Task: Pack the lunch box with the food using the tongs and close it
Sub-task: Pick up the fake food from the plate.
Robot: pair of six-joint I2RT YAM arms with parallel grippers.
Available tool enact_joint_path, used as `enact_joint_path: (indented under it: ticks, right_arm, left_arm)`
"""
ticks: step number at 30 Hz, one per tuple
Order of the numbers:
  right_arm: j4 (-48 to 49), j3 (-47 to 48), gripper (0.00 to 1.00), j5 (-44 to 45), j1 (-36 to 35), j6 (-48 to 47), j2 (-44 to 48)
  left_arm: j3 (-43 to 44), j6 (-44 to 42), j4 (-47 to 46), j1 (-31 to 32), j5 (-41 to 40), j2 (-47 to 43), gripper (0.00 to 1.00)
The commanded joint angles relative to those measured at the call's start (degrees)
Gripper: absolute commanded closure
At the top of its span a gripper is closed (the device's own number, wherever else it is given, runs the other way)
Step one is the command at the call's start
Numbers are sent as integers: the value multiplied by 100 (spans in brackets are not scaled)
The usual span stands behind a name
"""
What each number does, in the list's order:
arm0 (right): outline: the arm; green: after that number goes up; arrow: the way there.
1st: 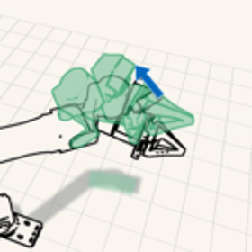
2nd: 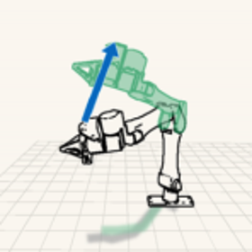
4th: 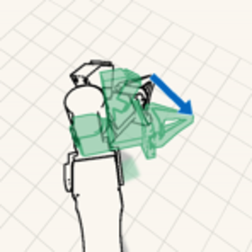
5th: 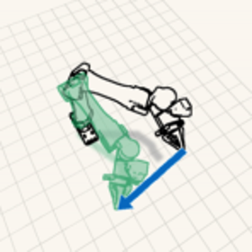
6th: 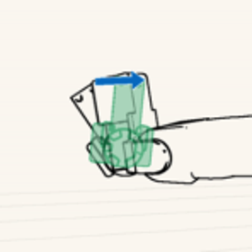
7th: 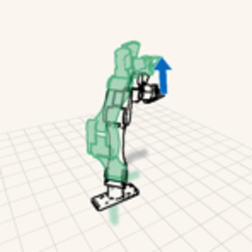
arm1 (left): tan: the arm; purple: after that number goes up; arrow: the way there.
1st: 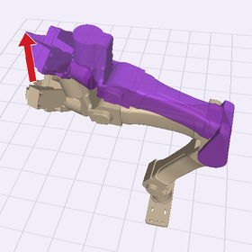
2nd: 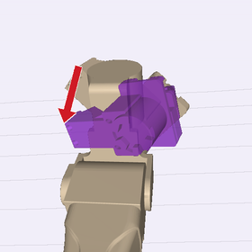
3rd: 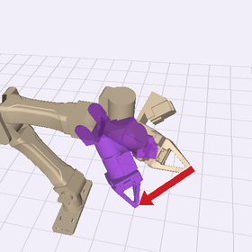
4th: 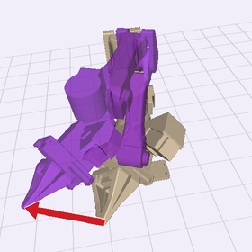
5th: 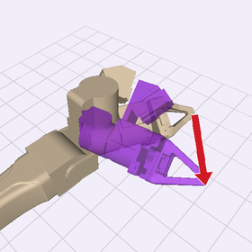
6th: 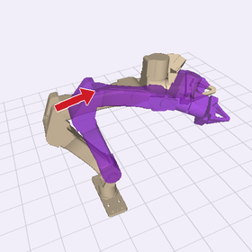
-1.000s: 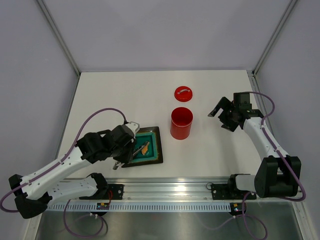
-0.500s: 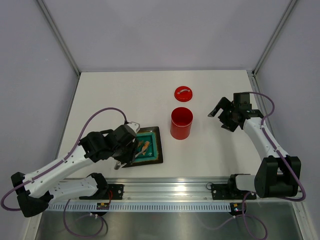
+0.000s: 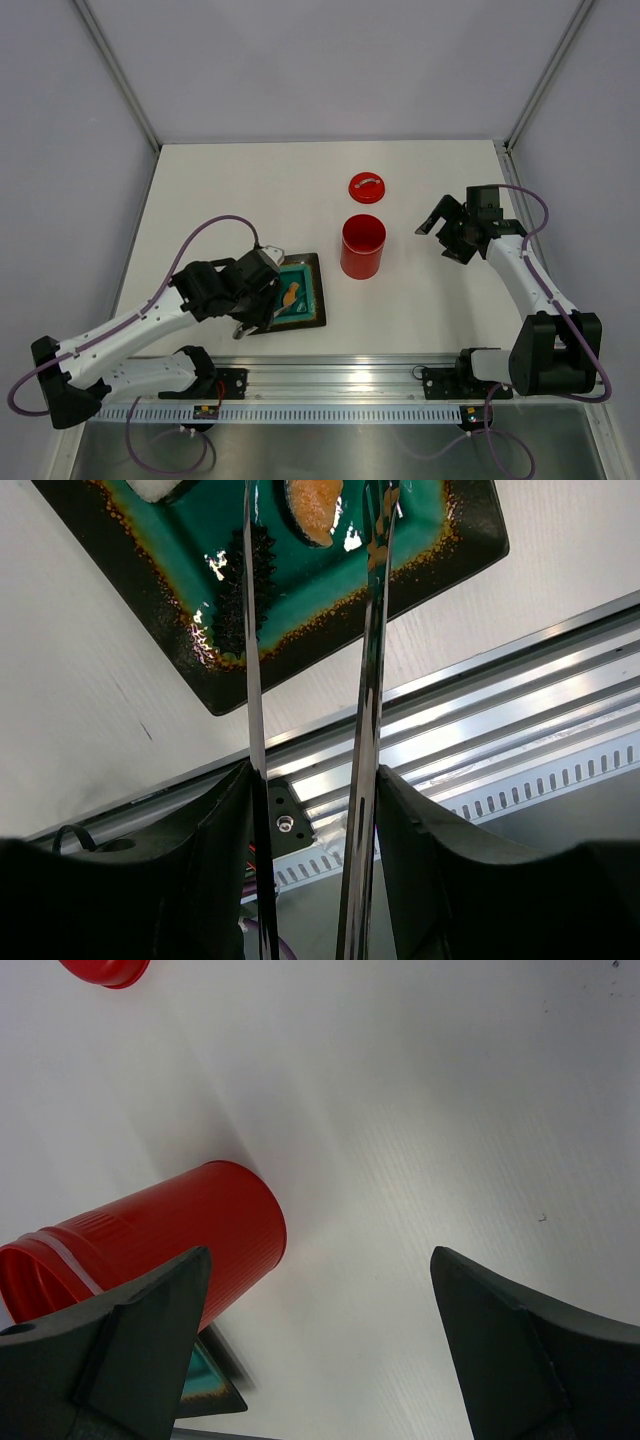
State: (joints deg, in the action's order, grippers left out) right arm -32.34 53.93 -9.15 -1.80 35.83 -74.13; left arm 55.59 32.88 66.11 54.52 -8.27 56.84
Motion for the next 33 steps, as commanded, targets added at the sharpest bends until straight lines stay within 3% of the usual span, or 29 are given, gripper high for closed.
enact_joint_path:
  ticks: [1,17,33]
  right_arm:
    - [166,3,1,-105,-4,20,100]
    - [193,-23,1,-122,-4,38,83]
    - [193,-49,1,-114,4,29,118]
  left_arm:
    - [-14,34,-160,6,-78,55,48]
    - [-189,148,-177,23,-26,117,50]
    - [294,201,130,23,-245,-24,73]
